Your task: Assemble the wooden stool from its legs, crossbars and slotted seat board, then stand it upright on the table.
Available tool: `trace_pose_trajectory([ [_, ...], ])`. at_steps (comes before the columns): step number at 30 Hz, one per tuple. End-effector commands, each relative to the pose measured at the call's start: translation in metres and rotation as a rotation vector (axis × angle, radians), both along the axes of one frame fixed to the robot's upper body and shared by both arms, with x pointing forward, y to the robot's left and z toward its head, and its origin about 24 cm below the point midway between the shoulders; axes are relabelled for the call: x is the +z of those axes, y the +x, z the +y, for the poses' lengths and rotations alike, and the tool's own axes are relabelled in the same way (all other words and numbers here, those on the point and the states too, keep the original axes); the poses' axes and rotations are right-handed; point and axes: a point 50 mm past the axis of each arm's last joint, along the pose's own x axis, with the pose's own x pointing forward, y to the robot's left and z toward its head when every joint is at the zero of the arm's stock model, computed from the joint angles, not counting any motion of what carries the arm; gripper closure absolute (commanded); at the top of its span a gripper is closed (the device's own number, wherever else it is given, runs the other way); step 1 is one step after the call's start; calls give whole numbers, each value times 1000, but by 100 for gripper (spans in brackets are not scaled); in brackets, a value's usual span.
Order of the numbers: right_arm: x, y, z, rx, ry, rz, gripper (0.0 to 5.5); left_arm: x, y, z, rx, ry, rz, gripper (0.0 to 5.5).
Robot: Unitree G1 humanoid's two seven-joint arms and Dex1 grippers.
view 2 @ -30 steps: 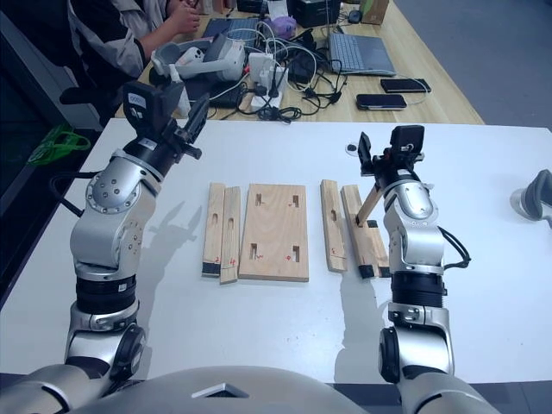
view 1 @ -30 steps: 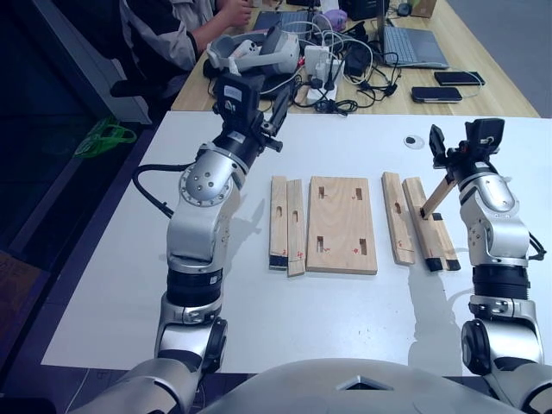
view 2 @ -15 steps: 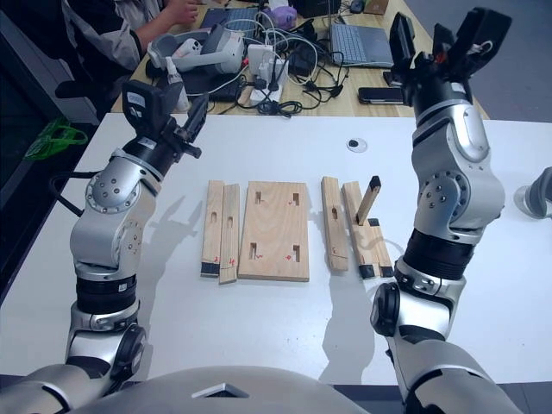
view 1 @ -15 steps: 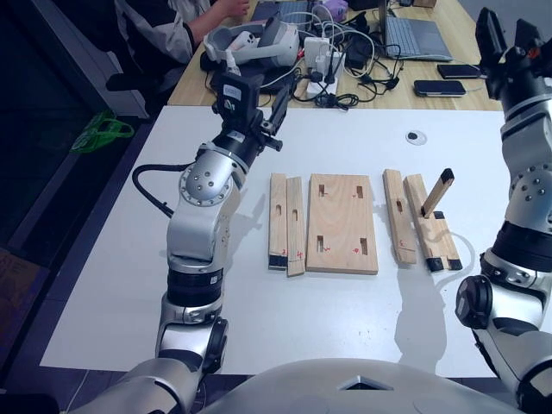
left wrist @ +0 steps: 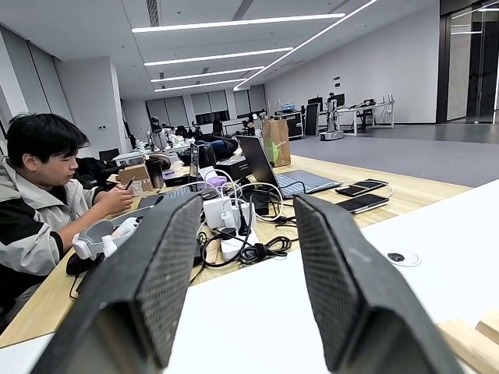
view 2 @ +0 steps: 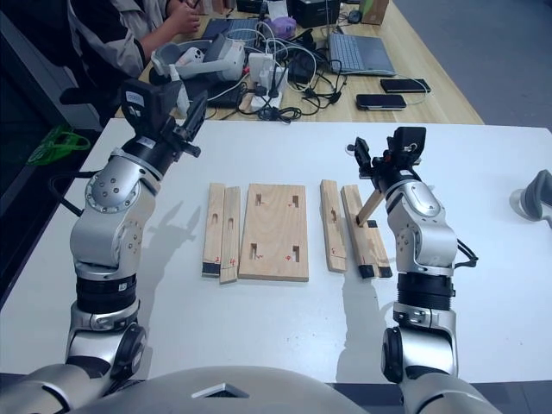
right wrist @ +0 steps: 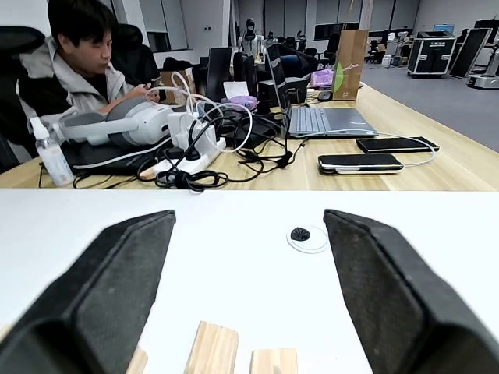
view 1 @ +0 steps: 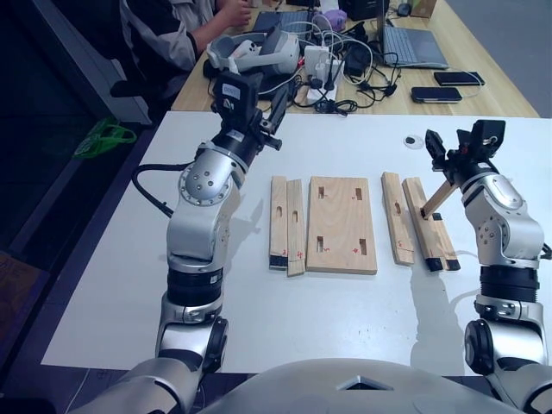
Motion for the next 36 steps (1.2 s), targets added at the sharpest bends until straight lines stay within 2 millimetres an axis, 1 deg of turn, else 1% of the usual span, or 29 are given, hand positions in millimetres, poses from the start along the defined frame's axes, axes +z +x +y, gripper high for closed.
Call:
trace_pose_trajectory([
  [1, -17, -7, 4, -12, 158, 77, 198, 4, 2, 0, -2, 15, -10, 335],
  [2, -8, -7, 4, -7, 197, 38, 198, 4, 2, 0, -2, 14, -11, 335],
  [4, 17, -6, -1, -3, 329, -63, 198, 5, 2, -1, -4, 12, -12, 335],
  [6, 44, -6, -17, -51, 562, -183, 198, 5, 2, 0, -3, 10, -13, 335],
  [7, 51, -8, -27, -87, 640, -224, 198, 4, 2, 0, -3, 9, -12, 335],
  [8, 51, -9, -40, -146, 682, -240, 198, 4, 2, -1, -4, 8, -11, 335],
  [9, 46, -11, -54, -221, 695, -236, 198, 3, 1, -1, -2, 7, -9, 335],
  [10, 41, -13, -65, -274, 697, -226, 198, 2, 1, 0, 1, 7, -9, 335],
  [11, 28, -16, -71, -307, 620, -165, 198, 2, 1, 0, 3, 6, -8, 335],
  [12, 16, -19, -73, -314, 534, -103, 198, 2, 1, 0, 4, 5, -8, 335],
  [14, -16, -29, -64, -273, 371, 50, 198, 2, 1, -1, 3, 6, -8, 335],
  [16, -42, -42, -45, -184, 266, 158, 198, 2, 1, -1, 1, 7, -8, 335],
  [17, -49, -47, -36, -142, 238, 185, 198, 2, 1, -1, 1, 8, -8, 335],
  [19, -56, -55, -17, -54, 196, 210, 198, 3, 1, 0, 2, 9, -9, 335],
  [22, -52, -63, 11, 109, 109, 197, 198, 3, 1, 0, 2, 9, -8, 335],
  [25, -36, -61, 24, 209, 6, 135, 198, 2, 1, -1, -2, 8, -6, 335],
  [27, -19, -51, 28, 237, -71, 75, 198, 1, 1, -1, -2, 7, -5, 335],
  [29, 2, -30, 25, 189, -133, 12, 198, 1, 1, -2, -3, 7, -5, 335],
  [31, 13, -9, 16, 93, -154, 14, 198, 1, 1, -3, -7, 6, -5, 335],
  [33, 4, 8, 8, 34, -163, 126, 198, 1, 1, -5, -13, 5, -5, 335],
  [36, -11, 17, -1, -1, -177, 267, 198, 1, 1, -8, -23, 5, -4, 335],
])
